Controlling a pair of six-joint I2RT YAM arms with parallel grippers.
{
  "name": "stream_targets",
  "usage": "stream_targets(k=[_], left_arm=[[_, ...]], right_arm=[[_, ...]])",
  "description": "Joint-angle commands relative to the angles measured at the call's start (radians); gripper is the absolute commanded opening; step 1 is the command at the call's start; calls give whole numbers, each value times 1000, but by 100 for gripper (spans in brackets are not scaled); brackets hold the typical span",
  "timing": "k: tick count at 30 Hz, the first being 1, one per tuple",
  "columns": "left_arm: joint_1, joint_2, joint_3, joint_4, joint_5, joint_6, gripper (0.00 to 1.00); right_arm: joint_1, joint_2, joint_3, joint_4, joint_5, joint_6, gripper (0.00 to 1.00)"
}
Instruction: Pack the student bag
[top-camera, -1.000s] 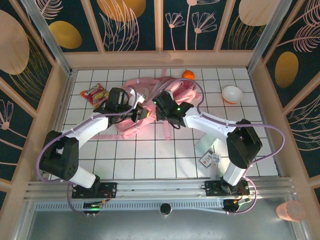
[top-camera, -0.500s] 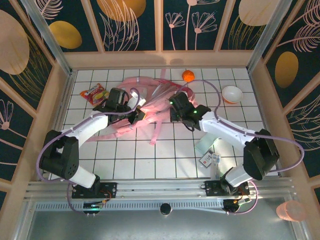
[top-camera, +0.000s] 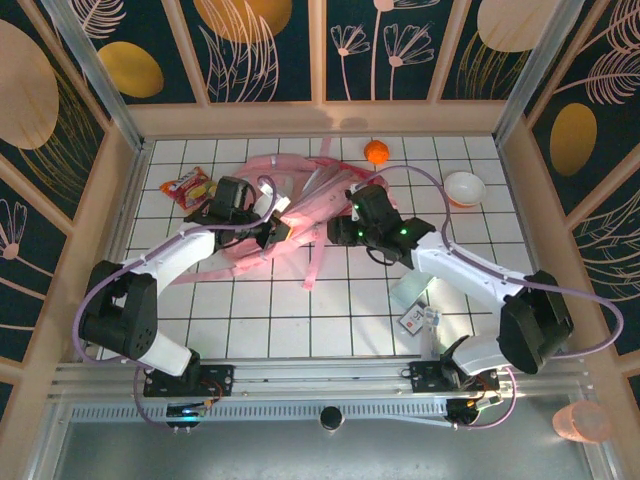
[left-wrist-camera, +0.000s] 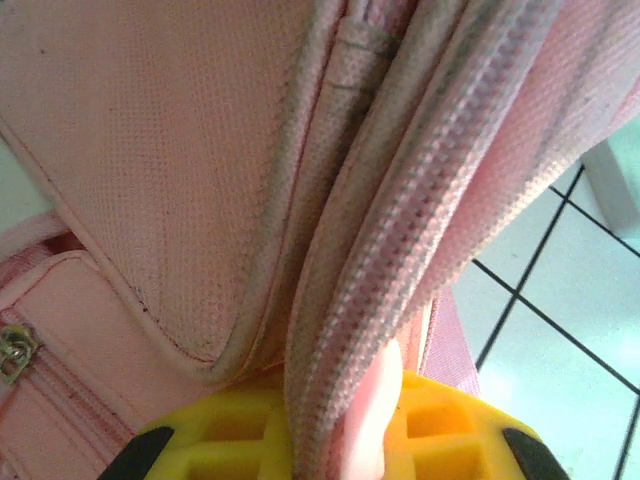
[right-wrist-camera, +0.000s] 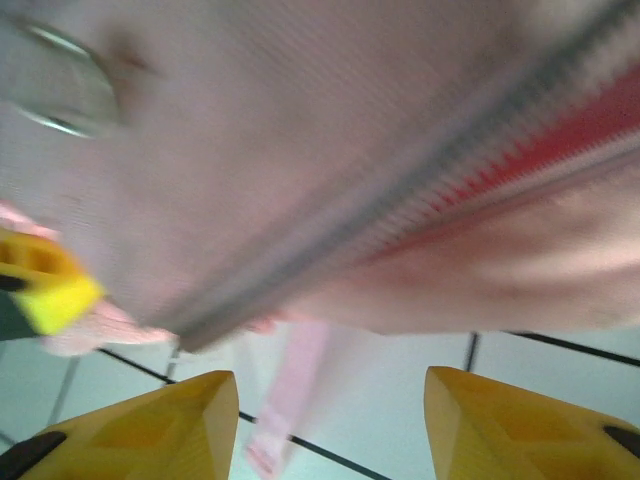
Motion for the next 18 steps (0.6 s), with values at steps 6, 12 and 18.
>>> stream_targets(k=[6, 12, 18], left_arm=[[4, -65, -45, 9, 71, 63, 2], [2, -72, -36, -9, 109, 212, 8], [3, -85, -35, -13, 112, 236, 35]], right_arm=[[-129, -96, -103, 342, -227, 337, 61], [-158, -42, -82, 321, -232, 484, 59], [-153, -11, -71, 418, -287, 601, 13]])
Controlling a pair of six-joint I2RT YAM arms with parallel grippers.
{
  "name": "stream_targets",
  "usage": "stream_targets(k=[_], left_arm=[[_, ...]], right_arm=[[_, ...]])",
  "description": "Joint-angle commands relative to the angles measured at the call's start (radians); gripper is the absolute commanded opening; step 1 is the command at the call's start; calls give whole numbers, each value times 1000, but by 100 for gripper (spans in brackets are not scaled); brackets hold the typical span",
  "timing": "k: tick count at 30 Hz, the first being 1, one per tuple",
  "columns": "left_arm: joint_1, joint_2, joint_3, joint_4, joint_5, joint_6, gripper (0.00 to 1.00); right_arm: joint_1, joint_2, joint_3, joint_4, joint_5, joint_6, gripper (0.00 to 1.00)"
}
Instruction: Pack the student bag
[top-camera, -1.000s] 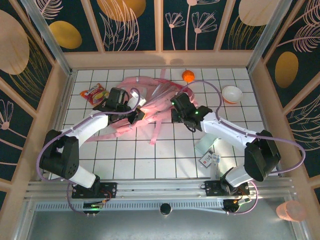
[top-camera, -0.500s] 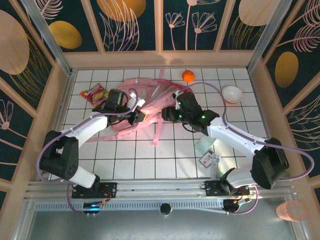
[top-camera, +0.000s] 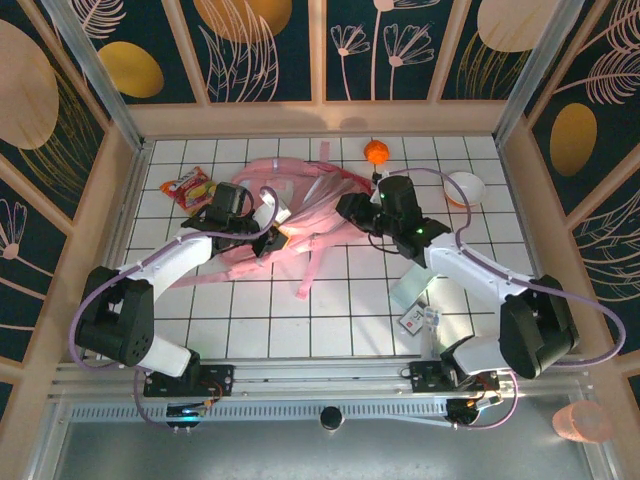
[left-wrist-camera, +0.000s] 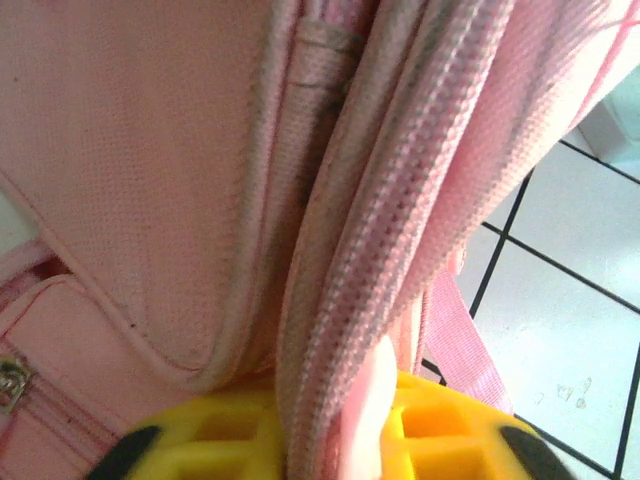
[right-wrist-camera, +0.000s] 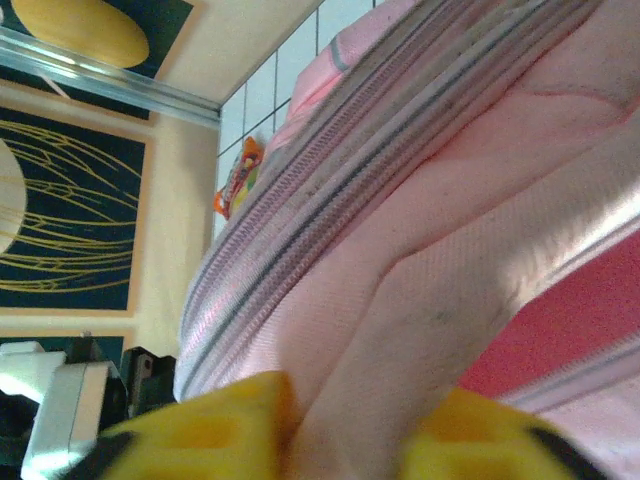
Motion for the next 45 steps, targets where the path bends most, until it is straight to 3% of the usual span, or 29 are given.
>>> stream_targets(k=[1, 3, 5, 10, 18, 22, 24, 27, 29, 32, 35, 38, 45], left_arm=[[-1, -60, -7, 34, 62, 37, 47], [-3, -104, -54, 91, 15, 36, 67], [-7, -149, -106, 156, -35, 44, 76], [-24, -170, -152, 203, -57, 104, 79], [-104, -64, -159, 240, -134, 183, 77], [-108, -40, -212, 336, -189, 167, 65], [-108, -36, -213, 350, -180, 131, 45], [-109, -45, -200, 330, -95, 63, 12], [-109, -48, -196, 309, -32, -5, 1], [-108, -45, -187, 269, 20, -86, 0], [-108, -37, -167, 225, 62, -138, 0], [-106, -21, -135, 195, 84, -189, 0], [-106, 42, -43, 149, 112, -289, 0]], right_arm=[[3, -4, 26, 100, -37, 128, 8], [9, -20, 24, 130, -35, 157, 1], [15, -32, 29, 139, -38, 173, 0], [50, -47, 45, 136, -42, 191, 0], [68, -85, 37, 138, -51, 256, 0], [68, -91, 45, 154, -64, 279, 0], [65, -90, 53, 122, -65, 263, 0], [42, -88, 60, -6, -19, 180, 14], [22, -83, 70, -132, 46, 87, 33], [22, -92, 101, -345, 211, -49, 47], [60, -135, 140, -526, 399, -123, 50], [170, -170, 182, -672, 589, -149, 50], [478, -145, 132, -659, 681, -159, 43]])
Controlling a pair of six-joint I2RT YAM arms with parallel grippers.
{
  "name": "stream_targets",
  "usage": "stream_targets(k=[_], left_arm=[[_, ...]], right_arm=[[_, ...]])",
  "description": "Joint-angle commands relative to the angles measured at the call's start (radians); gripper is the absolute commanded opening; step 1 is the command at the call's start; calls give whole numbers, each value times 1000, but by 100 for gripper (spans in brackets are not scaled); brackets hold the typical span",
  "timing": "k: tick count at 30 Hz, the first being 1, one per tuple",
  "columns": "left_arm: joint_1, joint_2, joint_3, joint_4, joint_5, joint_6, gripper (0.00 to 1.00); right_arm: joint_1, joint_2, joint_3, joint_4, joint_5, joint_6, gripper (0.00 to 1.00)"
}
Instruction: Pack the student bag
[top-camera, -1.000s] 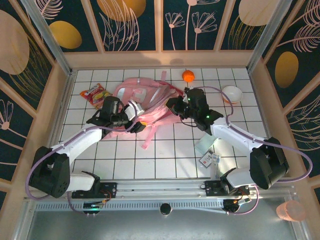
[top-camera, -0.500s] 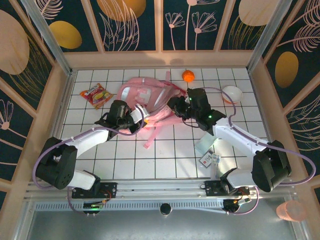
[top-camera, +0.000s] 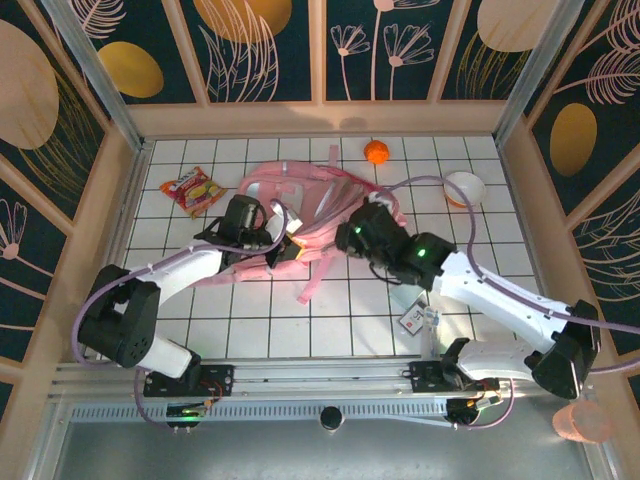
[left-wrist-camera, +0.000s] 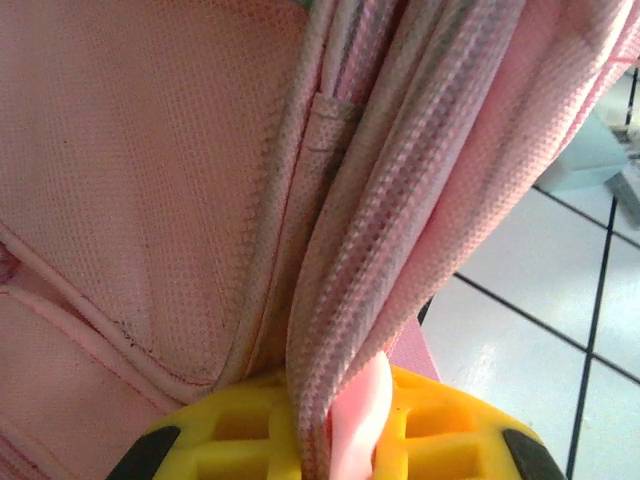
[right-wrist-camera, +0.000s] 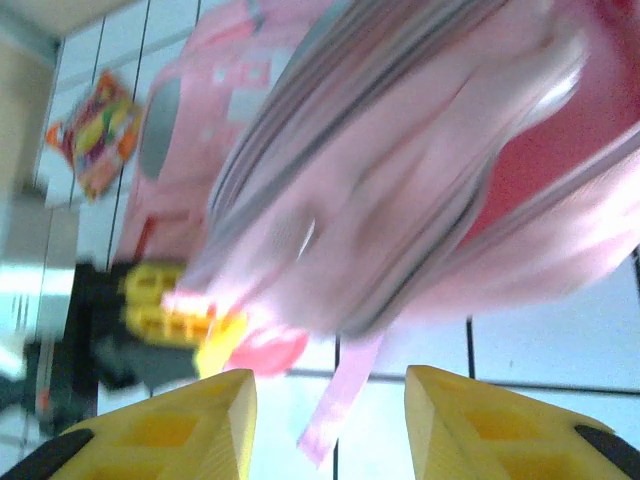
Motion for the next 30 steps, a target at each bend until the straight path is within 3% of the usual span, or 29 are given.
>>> stream_targets(k=[1, 10, 18, 24, 30], left_arm=[[-6, 35, 61, -47, 103, -119, 0], [-2, 66, 107, -72, 154, -148, 0], [3, 53, 106, -75, 173, -145, 0], [3, 53, 106, -71, 192, -147, 0], [4, 51, 104, -72, 190, -144, 0]], right_arm=[[99, 49, -28, -27, 107, -28, 43], [29, 296, -12, 177, 36, -140, 47], [-58, 367, -9, 250, 35, -247, 46], [-102, 350, -41, 318, 4, -312, 29], [-133, 366, -18, 259, 78, -310, 15]])
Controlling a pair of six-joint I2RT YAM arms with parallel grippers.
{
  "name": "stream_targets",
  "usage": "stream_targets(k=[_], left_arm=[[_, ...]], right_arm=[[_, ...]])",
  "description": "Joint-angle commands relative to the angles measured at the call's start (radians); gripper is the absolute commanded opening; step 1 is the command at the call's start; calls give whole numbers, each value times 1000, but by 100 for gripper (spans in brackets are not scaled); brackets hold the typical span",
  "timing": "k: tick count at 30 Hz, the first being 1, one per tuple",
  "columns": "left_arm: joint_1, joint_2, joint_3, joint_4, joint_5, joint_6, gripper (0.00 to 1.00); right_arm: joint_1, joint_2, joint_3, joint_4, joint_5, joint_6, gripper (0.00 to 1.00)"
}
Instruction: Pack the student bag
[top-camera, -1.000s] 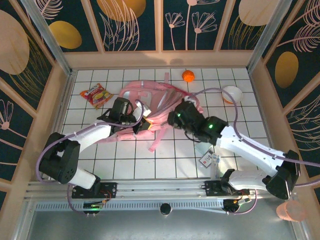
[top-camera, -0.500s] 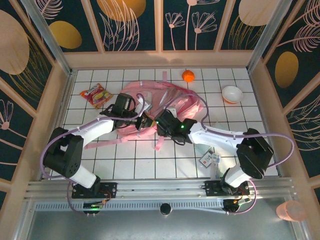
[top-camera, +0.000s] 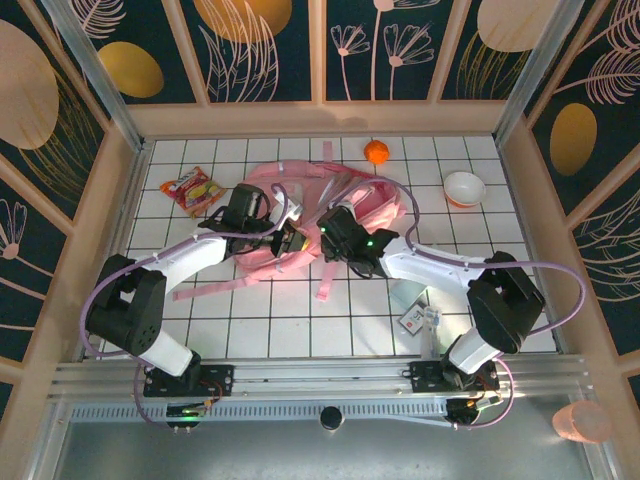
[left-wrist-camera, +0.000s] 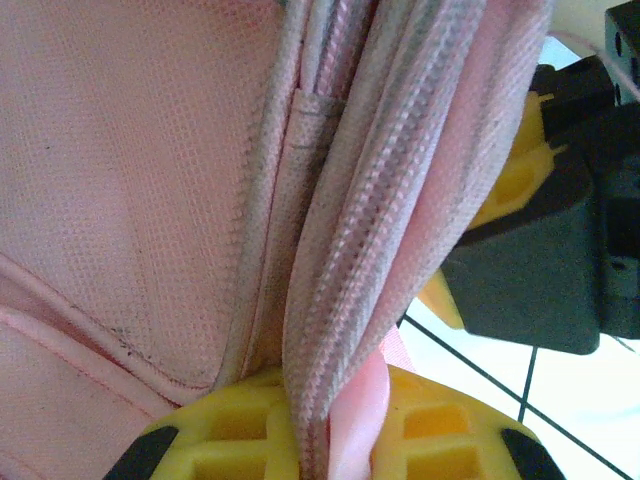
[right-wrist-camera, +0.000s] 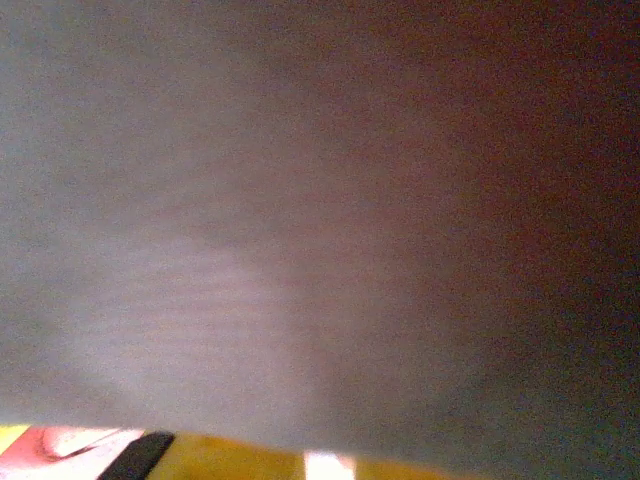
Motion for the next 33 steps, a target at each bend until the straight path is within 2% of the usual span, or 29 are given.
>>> stream_targets(k=[1, 4, 13, 16, 21, 26, 27, 31, 33], left_arm=[[-5, -9, 12, -37, 112, -32, 0], [-5, -9, 11, -37, 109, -30, 0], [-2, -17, 5, -51, 72, -13, 0], [14, -20, -1, -62, 37, 2, 0], [45, -33, 2, -114, -86, 58, 0], [49, -32, 8, -148, -152, 115, 0], [48, -34, 7, -146, -157, 124, 3], [47, -67, 5, -137, -170, 168, 47], [47, -105, -9, -122, -178, 212, 61]], right_arm=[[-40, 8, 11, 3, 92, -19, 18], [-43, 17, 12, 15, 89, -27, 22], [-54, 16, 25, -20, 102, -63, 0], [-67, -14, 22, -54, 108, -75, 0], [-94, -76, 3, -114, 90, -112, 0], [-100, -108, -38, -78, -39, -154, 0], [-97, -107, -44, -59, -83, -161, 0], [-89, -97, -46, -7, -219, -158, 0], [-89, -92, -35, 3, -281, -153, 0]])
